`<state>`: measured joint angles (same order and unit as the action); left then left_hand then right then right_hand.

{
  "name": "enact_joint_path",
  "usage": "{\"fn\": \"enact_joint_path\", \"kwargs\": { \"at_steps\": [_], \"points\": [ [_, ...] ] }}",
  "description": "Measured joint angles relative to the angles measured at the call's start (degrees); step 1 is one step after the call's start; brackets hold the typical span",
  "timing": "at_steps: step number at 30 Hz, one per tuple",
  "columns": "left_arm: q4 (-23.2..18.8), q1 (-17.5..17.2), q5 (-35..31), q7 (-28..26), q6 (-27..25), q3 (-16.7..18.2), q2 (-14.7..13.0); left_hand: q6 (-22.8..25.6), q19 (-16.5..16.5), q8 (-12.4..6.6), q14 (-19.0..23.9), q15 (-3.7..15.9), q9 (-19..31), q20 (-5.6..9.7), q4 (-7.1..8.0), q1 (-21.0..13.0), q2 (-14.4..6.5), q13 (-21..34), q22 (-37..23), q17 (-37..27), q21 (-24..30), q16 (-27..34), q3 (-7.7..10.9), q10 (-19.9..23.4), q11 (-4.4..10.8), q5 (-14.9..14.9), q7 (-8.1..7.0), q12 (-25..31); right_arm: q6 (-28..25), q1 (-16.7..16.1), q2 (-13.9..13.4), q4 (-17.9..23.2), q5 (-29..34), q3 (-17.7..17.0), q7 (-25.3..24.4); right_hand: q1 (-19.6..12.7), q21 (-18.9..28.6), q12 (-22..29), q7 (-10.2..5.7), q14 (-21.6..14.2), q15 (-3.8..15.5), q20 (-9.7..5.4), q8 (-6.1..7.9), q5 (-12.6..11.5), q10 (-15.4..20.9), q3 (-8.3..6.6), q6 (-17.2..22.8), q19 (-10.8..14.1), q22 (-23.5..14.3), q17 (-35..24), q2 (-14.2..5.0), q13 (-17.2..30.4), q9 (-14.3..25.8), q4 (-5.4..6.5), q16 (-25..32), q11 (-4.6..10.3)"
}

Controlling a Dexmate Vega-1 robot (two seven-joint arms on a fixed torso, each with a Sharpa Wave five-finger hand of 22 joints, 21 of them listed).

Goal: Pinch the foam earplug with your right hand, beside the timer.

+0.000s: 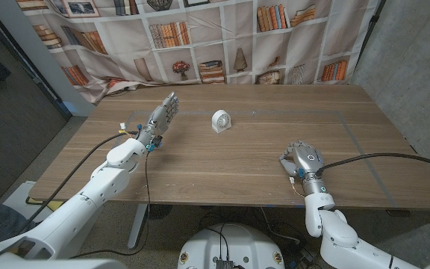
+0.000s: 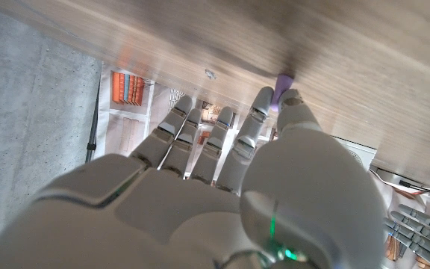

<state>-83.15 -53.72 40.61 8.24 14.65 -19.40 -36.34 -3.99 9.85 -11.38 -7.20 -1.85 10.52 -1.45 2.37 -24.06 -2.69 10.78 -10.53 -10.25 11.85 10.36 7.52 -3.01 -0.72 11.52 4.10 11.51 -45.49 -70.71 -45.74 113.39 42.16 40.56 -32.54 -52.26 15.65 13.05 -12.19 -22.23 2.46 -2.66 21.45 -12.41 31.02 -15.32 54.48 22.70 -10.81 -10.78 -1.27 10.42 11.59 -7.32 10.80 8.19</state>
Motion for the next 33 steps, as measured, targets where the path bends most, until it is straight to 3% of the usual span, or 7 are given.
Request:
{"fn": "enact_joint_path", "kwargs": {
  "at_steps": [12,26,33],
  "points": [
    [0.37,0.3,0.01,-0.03,0.0,-0.22,0.37,0.0,0.0,0.0,0.0,0.0,0.0,0.0,0.0,0.0,0.0,0.0,0.0,0.0,0.0,0.0,0.0,0.0,0.0,0.0,0.0,0.0,-0.45,0.16,-0.53,-0.24,0.12,0.23,0.98,2.58,-0.43,-0.4,0.33,0.0,0.0,0.0,-1.14,0.44,-0.41,1.28,-1.93,0.0,0.01,0.0,1.39,0.16,-0.15,0.94,0.0,-0.41],
    [0.13,0.39,-0.3,-0.78,-0.38,-0.5,0.65,0.0,0.0,0.0,0.0,0.0,0.0,0.0,0.0,0.01,0.01,0.0,0.0,0.0,0.0,0.0,0.0,0.0,0.0,0.0,0.0,0.0,-0.43,0.43,-1.47,0.57,-0.83,-0.13,2.3,6.19,-0.94,-0.77,0.97,0.98,-0.08,0.17,-3.98,0.44,-1.65,2.61,-6.66,-1.08,0.01,-0.3,1.8,0.16,-0.14,2.27,-0.22,-2.06],
    [0.1,0.42,-0.34,-0.94,-0.46,-0.61,0.82,0.0,0.0,0.0,0.0,0.0,0.0,0.0,-0.18,0.01,0.01,0.0,0.0,0.0,0.0,0.0,-0.18,0.0,0.0,0.0,0.0,0.0,-0.12,0.29,-2.22,1.43,-1.48,-0.6,3.08,8.42,-1.27,-0.98,1.01,1.26,-0.23,0.4,-4.74,0.88,-2.15,3.35,-7.95,-1.71,0.01,-0.29,1.89,0.15,-0.14,3.02,-0.22,-2.56]
  ]
}}
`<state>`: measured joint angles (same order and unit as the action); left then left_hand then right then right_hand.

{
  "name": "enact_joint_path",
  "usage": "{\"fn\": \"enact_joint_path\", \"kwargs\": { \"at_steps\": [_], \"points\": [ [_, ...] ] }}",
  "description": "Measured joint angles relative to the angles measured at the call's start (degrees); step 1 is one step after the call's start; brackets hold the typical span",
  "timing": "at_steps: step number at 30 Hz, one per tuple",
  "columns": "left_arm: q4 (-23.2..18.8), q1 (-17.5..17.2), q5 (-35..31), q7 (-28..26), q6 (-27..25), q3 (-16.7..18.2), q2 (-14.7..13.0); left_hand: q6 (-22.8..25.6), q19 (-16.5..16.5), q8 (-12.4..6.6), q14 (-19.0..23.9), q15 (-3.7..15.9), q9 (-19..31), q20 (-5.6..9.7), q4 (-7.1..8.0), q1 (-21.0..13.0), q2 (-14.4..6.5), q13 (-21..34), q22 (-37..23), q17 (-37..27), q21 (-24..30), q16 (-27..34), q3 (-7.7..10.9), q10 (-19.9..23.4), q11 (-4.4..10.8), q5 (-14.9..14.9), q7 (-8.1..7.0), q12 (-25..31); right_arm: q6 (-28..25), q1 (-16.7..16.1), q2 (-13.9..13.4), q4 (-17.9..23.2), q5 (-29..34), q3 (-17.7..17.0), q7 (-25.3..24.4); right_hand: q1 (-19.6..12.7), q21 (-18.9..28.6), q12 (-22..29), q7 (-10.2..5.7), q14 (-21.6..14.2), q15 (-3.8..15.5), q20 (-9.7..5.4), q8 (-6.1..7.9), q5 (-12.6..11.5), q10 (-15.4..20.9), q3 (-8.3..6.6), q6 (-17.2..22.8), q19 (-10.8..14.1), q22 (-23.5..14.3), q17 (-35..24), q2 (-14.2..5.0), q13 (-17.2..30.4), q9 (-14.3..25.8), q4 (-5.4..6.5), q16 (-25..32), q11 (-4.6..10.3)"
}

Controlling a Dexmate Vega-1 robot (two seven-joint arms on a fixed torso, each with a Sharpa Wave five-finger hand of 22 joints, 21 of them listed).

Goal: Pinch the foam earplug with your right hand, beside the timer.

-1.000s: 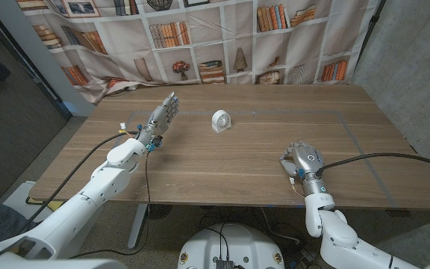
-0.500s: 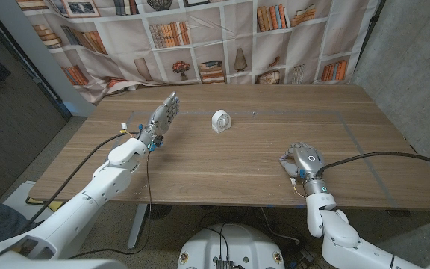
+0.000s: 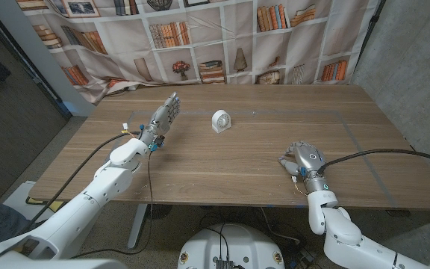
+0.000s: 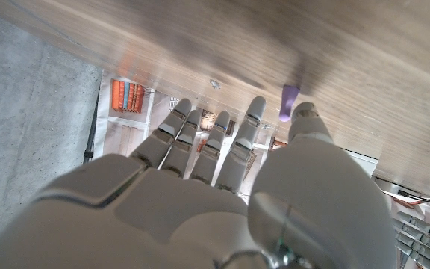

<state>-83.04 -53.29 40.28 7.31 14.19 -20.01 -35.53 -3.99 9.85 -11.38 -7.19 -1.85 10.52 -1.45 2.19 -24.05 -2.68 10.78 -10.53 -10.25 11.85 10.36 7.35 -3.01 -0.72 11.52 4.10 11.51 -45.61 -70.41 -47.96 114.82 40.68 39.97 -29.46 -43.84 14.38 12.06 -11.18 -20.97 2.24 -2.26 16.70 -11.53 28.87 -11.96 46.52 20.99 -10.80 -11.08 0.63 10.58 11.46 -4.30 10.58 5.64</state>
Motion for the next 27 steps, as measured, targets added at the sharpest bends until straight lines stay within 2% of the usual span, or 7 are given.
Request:
{"fn": "enact_joint_path", "kwargs": {
  "at_steps": [9,13,17,19,22,24,27],
  "points": [
    [0.0,0.02,-0.01,-0.02,-0.07,-0.08,0.06,0.0,0.22,0.0,0.0,0.0,0.0,-0.21,0.01,0.0,0.0,0.0,0.0,0.0,0.0,0.0,0.01,0.0,0.0,0.0,0.0,0.0,1.44,-0.68,-0.79,0.79,-1.5,-0.89,0.13,5.09,-0.45,0.01,0.21,0.5,-0.5,0.12,-1.46,0.45,-0.2,1.52,-1.83,-0.68,0.0,0.0,-0.48,0.25,0.12,2.5,0.0,-0.63],
    [0.0,-0.07,0.05,0.07,-0.08,-0.08,0.07,0.0,0.21,0.0,0.0,0.0,0.0,-0.21,0.01,0.0,0.0,0.0,0.0,0.0,0.0,0.0,0.01,0.0,0.0,0.0,0.0,0.0,1.98,-1.59,-1.67,2.47,-1.58,-1.96,-0.45,5.69,-0.65,0.02,-0.07,0.5,-0.5,-0.2,-1.72,0.45,-0.2,1.45,-2.41,-1.0,0.0,0.01,-0.62,0.25,0.15,2.76,0.0,-1.03],
    [-0.07,-0.4,0.22,0.15,0.08,0.01,-0.01,0.0,0.21,0.0,0.0,0.0,0.0,-0.21,0.01,0.0,0.0,0.0,0.0,0.0,0.0,0.0,0.01,0.0,0.0,0.0,0.0,0.0,2.4,-2.09,-1.98,3.64,-1.58,-2.67,-1.04,6.36,-0.94,0.03,0.21,0.81,-0.81,-0.2,-2.55,0.45,-0.29,1.34,-4.39,-0.99,0.0,0.01,-1.3,0.25,0.15,3.16,0.0,-1.12],
    [-0.2,-0.61,0.24,0.16,0.15,0.13,-0.12,0.0,0.21,0.0,0.0,0.0,0.0,-0.21,0.02,0.0,0.0,0.0,0.0,0.0,0.0,0.0,0.02,0.0,0.0,0.0,0.0,0.0,2.67,-2.22,-1.99,3.95,-1.66,-2.9,-1.41,7.06,-0.94,0.04,0.62,0.81,-0.81,-0.2,-2.9,0.45,-0.45,1.02,-4.9,-0.99,0.0,-0.18,-1.99,0.25,0.15,3.48,0.0,-1.8],
    [-0.24,-0.85,0.33,0.39,0.56,0.3,-0.26,0.0,0.21,0.0,0.0,0.0,0.0,-0.21,0.02,0.0,0.0,0.0,0.0,0.0,0.0,0.0,0.02,0.0,0.0,0.0,0.0,0.0,3.15,-2.93,-1.56,5.1,-2.59,-4.38,-2.08,7.34,-0.94,0.04,1.08,1.05,-1.05,-0.09,-3.05,0.45,-0.53,0.65,-5.35,-1.09,0.01,-0.27,-3.44,0.25,0.15,3.85,0.0,-1.98],
    [-0.26,-0.94,0.36,0.49,0.68,0.36,-0.31,0.0,0.21,0.0,0.0,0.0,0.0,-0.21,0.02,0.0,0.0,0.0,0.0,0.0,0.0,0.0,0.02,-0.02,0.02,0.0,0.0,0.0,3.6,-3.12,-1.32,5.3,-3.37,-4.8,-2.45,7.22,-0.94,0.04,1.67,1.34,-1.34,-0.03,-3.39,0.45,-0.73,0.53,-5.95,-1.43,0.0,-0.2,-3.98,0.25,0.21,3.97,0.0,-2.75],
    [-0.28,-1.22,0.54,0.9,1.18,0.6,-0.5,0.0,0.21,0.0,-0.21,0.21,0.0,-0.21,0.01,0.0,0.0,0.0,0.0,0.0,0.0,0.0,-0.3,-0.21,0.21,0.0,0.0,0.0,5.55,-3.88,-0.38,6.02,-6.05,-6.86,-3.64,7.49,-1.29,0.04,2.5,1.63,-1.63,-0.2,-4.21,0.73,-0.93,0.34,-7.39,-1.61,0.01,-0.1,-4.25,0.25,0.43,4.16,0.0,-2.99]
  ]
}}
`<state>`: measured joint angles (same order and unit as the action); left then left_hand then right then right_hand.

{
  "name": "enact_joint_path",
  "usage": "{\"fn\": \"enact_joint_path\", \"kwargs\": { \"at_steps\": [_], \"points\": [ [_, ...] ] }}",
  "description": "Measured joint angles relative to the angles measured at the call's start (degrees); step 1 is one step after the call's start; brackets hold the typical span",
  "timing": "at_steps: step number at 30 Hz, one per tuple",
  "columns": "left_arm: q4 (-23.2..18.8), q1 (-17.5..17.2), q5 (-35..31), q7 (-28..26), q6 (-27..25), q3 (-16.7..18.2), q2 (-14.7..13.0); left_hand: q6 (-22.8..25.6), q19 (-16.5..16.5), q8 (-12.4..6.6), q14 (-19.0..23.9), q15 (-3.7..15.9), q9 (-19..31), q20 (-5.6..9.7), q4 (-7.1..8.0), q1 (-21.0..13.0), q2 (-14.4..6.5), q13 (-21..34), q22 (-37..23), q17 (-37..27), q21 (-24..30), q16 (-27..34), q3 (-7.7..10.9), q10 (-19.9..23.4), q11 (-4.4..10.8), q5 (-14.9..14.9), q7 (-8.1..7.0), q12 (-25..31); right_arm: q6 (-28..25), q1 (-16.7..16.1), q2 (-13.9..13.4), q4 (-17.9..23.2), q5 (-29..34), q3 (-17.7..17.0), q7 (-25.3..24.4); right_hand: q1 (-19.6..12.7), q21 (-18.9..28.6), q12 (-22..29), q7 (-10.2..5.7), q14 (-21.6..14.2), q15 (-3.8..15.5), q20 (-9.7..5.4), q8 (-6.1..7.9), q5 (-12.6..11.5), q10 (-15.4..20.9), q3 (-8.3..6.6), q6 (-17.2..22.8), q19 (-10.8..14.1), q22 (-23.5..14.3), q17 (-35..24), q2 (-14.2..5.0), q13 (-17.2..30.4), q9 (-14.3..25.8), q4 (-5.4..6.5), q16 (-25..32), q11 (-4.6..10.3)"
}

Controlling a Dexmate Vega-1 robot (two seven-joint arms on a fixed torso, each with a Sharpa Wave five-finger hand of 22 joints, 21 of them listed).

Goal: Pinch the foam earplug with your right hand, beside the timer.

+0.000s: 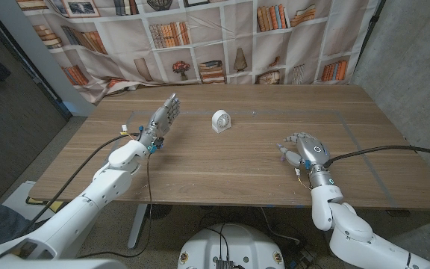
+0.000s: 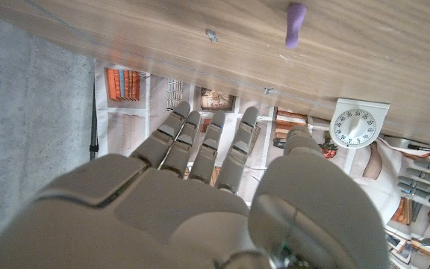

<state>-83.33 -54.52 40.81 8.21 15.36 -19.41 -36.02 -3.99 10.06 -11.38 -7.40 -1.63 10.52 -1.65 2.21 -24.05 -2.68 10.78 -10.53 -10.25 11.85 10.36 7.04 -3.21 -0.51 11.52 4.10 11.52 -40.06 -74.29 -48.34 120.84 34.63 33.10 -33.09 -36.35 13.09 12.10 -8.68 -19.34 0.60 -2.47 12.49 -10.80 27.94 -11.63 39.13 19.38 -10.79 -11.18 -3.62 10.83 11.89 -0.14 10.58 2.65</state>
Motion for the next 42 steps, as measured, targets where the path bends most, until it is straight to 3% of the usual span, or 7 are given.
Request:
{"fn": "enact_joint_path", "kwargs": {
  "at_steps": [9,20,24,32,36,39,42],
  "points": [
    [-0.25,-0.74,0.29,0.5,0.69,0.66,-0.46,0.0,-0.33,0.0,-0.09,0.09,0.0,0.33,0.08,0.0,0.0,0.0,0.0,0.0,0.0,0.0,-0.08,0.0,0.0,0.0,0.0,0.0,7.22,-1.73,1.95,1.2,-7.08,-5.56,-2.64,1.79,0.0,0.0,3.56,0.83,-0.83,-0.09,-2.07,0.21,-0.5,0.24,-6.03,-0.5,0.0,0.27,-1.0,0.0,-0.16,0.23,0.0,-3.15],
    [-0.39,-1.45,1.11,1.5,1.98,1.34,-0.8,0.42,-0.11,0.0,-0.09,0.09,0.0,0.54,0.25,0.18,0.18,0.0,0.0,0.0,0.0,0.0,-0.24,0.0,0.0,0.0,-0.42,0.0,23.56,-1.87,6.09,-1.71,-19.07,-11.54,-4.74,2.77,0.0,0.0,4.69,1.53,-1.52,-0.07,-2.17,0.2,-0.64,0.32,-8.55,-0.47,0.0,0.26,-1.54,-0.01,-0.17,0.63,0.0,-4.58],
    [0.01,-1.43,1.24,1.98,2.44,1.4,-0.65,0.42,-0.11,0.0,-0.09,0.09,0.0,0.54,0.41,0.18,0.17,0.0,0.0,0.0,0.0,0.0,-0.4,0.0,0.0,0.0,-0.41,0.0,27.88,-1.4,7.25,-3.02,-22.24,-12.93,-4.75,3.08,0.0,0.0,6.3,1.32,-1.73,0.01,-2.17,0.2,-0.29,0.32,-8.64,0.45,0.0,0.26,-1.85,-0.01,-0.17,0.63,0.0,-5.21],
    [1.08,-0.98,1.73,3.09,3.01,1.41,-0.2,0.41,-0.25,0.0,-0.09,0.09,0.0,0.67,0.41,0.2,0.15,0.0,0.0,0.0,0.0,0.0,-0.39,0.0,0.0,0.0,-0.41,0.0,35.53,-0.33,8.94,-5.44,-30.08,-15.89,-1.61,4.06,0.35,0.01,9.31,1.01,-2.03,0.01,-2.17,0.2,-0.4,0.32,-11.52,1.49,0.04,0.25,-1.78,-0.01,-0.17,0.63,0.0,-6.53],
    [1.25,-0.97,1.89,3.13,3.09,1.43,-0.09,1.05,-0.26,0.0,0.86,0.37,0.0,2.98,0.64,0.85,-0.5,-0.09,0.0,0.0,0.73,0.29,-0.63,1.05,-0.2,0.0,-0.39,0.38,39.58,0.35,9.87,-7.25,-35.13,-17.22,1.1,4.79,0.35,0.01,10.21,0.95,-2.09,0.0,-2.56,0.19,-0.09,0.56,-13.49,1.89,0.14,0.25,-1.91,-0.01,-0.16,0.87,0.0,-6.84],
    [1.19,-1.16,1.93,2.83,3.22,1.64,-0.06,1.44,-0.21,0.0,1.06,0.19,0.0,3.31,0.64,0.85,-0.5,-0.13,0.0,0.0,1.12,0.29,-0.63,1.28,-0.42,0.0,0.0,0.39,41.64,0.35,9.87,-7.25,-37.61,-17.22,2.52,5.12,0.35,0.01,10.72,0.72,-2.31,-0.19,-2.56,0.19,-0.39,0.66,-13.99,2.09,0.14,0.25,-2.21,-0.01,-0.16,0.96,0.0,-7.15],
    [0.69,-1.55,1.9,2.5,3.22,1.85,-0.24,1.44,-0.21,0.0,1.06,0.19,0.0,3.31,0.4,0.85,-0.5,-0.13,0.0,0.0,1.12,0.29,-0.88,1.36,-0.5,0.0,0.0,0.39,45.15,1.55,11.14,-10.18,-41.74,-18.34,5.04,5.91,0.35,0.01,11.45,0.73,-2.39,0.01,-2.56,0.19,-0.72,0.89,-14.72,2.3,0.14,0.2,-2.04,-0.01,-0.44,1.19,0.0,-7.47]
  ]
}}
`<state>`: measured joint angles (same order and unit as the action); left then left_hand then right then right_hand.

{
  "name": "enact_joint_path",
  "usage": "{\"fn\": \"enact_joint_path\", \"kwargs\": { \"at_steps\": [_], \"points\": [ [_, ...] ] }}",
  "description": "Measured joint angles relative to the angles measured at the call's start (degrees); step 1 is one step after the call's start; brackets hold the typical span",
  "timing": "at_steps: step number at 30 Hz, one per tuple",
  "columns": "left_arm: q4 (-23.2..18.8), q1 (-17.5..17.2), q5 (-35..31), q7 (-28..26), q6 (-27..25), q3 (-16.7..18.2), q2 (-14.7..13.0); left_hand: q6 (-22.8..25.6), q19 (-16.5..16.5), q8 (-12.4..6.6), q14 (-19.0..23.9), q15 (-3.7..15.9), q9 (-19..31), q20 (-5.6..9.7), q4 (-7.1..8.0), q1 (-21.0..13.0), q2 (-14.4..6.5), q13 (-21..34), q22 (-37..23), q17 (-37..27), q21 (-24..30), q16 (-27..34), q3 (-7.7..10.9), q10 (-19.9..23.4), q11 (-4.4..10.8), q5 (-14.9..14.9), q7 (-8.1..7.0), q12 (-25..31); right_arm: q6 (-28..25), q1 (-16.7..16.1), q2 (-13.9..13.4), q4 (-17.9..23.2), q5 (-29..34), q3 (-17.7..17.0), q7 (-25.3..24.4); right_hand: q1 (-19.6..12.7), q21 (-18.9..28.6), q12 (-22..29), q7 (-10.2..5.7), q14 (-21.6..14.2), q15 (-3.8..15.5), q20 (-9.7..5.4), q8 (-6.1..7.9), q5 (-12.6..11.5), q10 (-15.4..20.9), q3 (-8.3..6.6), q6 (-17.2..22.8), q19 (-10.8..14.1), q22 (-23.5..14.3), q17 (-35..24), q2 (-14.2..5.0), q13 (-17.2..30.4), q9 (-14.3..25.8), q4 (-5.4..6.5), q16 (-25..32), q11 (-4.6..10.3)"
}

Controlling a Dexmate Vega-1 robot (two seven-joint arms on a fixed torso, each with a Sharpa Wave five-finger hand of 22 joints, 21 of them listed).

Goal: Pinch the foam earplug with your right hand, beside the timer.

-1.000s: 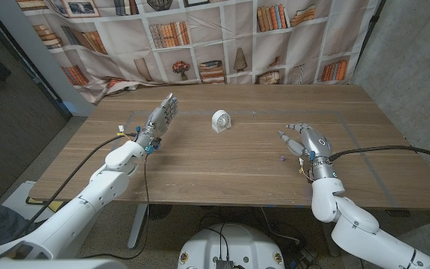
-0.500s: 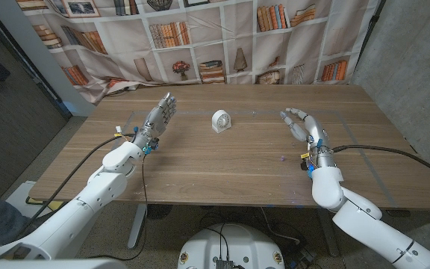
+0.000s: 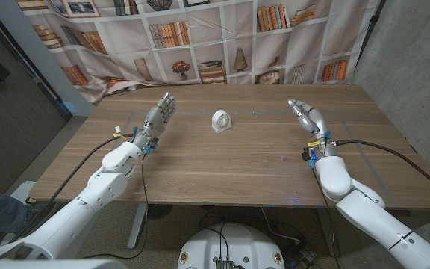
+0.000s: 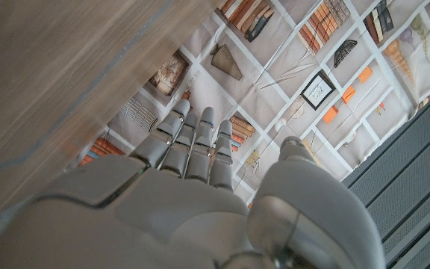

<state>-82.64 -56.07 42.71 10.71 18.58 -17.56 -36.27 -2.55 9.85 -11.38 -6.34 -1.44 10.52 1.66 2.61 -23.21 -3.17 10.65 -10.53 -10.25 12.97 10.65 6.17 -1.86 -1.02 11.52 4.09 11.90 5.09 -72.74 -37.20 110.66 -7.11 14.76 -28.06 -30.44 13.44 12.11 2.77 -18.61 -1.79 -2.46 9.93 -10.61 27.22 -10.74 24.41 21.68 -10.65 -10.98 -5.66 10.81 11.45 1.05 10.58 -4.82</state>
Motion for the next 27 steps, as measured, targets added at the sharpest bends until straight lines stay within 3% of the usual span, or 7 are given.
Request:
{"fn": "enact_joint_path", "kwargs": {
  "at_steps": [11,27],
  "points": [
    [-2.77,-1.74,-0.74,-2.2,-0.32,0.98,-1.56,0.0,0.0,0.0,0.0,0.0,0.0,-0.01,0.0,-0.53,0.52,0.0,0.14,0.0,0.0,0.0,0.01,0.0,0.0,0.0,0.0,0.0,7.59,2.04,2.06,-5.32,-10.99,-1.48,6.93,1.32,0.0,0.0,0.71,0.91,-0.9,0.43,0.0,-0.02,-0.7,0.46,-0.7,-0.02,0.0,-0.09,0.26,0.0,0.0,0.46,0.0,-0.7],
    [-5.66,-4.5,-1.0,-4.92,-0.9,2.53,-3.05,0.0,0.0,0.0,-0.01,0.0,0.0,-0.02,0.0,0.01,-0.01,0.01,0.14,0.0,0.0,0.0,0.01,-0.01,0.0,0.0,0.0,0.0,9.78,2.81,2.36,-8.09,-17.42,-2.06,10.49,2.16,-0.35,0.0,1.01,1.0,-0.98,0.74,0.46,-0.02,-0.7,0.87,-1.0,-0.33,-0.01,-0.09,0.32,-0.01,-0.27,0.86,0.0,-0.7]
  ]
}}
